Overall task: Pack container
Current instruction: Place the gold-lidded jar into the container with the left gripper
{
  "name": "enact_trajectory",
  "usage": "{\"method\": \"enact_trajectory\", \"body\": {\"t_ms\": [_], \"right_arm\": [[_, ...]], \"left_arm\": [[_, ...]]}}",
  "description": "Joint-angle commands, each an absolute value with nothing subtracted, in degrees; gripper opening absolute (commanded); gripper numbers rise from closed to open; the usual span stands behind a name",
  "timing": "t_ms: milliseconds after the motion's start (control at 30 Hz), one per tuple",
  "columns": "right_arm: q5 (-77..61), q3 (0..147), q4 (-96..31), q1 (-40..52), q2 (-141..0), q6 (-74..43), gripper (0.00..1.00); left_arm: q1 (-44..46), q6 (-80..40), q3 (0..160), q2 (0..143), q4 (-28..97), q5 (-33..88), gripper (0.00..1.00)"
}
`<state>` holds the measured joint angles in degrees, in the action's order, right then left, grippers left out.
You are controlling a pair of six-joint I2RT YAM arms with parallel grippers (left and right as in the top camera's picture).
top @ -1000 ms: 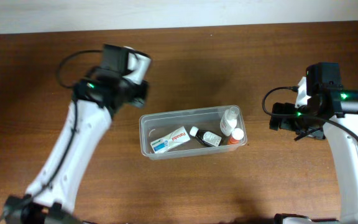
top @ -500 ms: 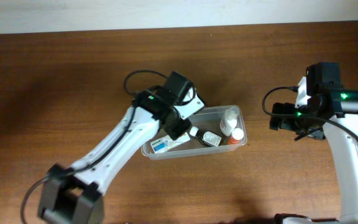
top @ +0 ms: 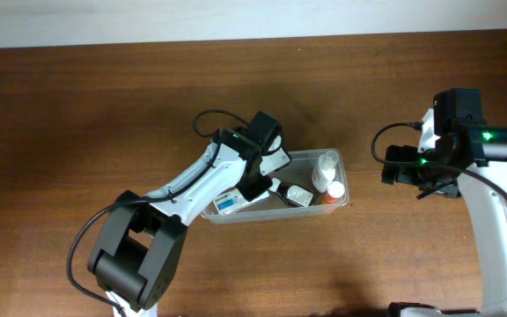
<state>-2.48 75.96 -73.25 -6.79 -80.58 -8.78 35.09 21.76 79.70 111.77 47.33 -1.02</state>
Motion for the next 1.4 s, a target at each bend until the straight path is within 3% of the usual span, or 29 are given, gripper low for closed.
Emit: {"method": "enact_trajectory", "body": {"t_ms": [0,233,300,333,367,433,467,833,1100,1267,1367], "right_arm": [[-2.6,76.0,-73.2,-7.2,-80.6,-8.4,0.92],[-2.6,76.0,-73.1,-7.2,-80.6,-8.3,0.92],[-2.6,76.0,-73.1,-7.2,-80.6,-8.3,0.92],[-2.6,76.0,-73.1,-7.2,-80.6,-8.3,0.92],[-2.6,76.0,-73.1,-7.2,-80.6,-8.3,0.92],[-2.6,76.0,-73.1,-7.2,-80.6,-8.3,0.92],[-2.6,76.0,-73.1,-7.2,-80.6,-8.3,0.92],[-2.6,76.0,-73.1,-7.2,-80.6,-7.9,0.92],[-2.6,76.0,-73.5,-7.2,-80.6,-7.7,0.92],[-2.6,76.0,-74.2,-7.2,-80.6,-7.7,0.91],[-2.6,76.0,-77.4,-7.1,-80.5,-7.5,0.58]], "left_arm": [[35.1,22.8,79.6,112.2,46.0,-4.5,0.21],[35.1,19.9,79.6,112.2,44.5,-13.3,0.22],[35.1,20.0,79.6,112.2,44.3,-13.3,0.3],[35.1,19.9,79.6,112.2,44.3,-13.3,0.43],[35.1,19.6,79.6,112.2,44.4,-13.3,0.66],[35.1,19.3,79.6,112.2,44.4,-13.3,0.97],[35.2,19.3,79.6,112.2,44.4,-13.3,0.99],[35.2,13.2,79.6,109.4,46.5,-13.4,0.99],[34.6,0.2,79.6,95.9,47.2,-18.5,0.99],[28.4,-7.0,79.6,88.0,47.6,-19.3,0.99],[20.8,-11.2,79.6,85.2,49.0,-15.2,0.99]]}}
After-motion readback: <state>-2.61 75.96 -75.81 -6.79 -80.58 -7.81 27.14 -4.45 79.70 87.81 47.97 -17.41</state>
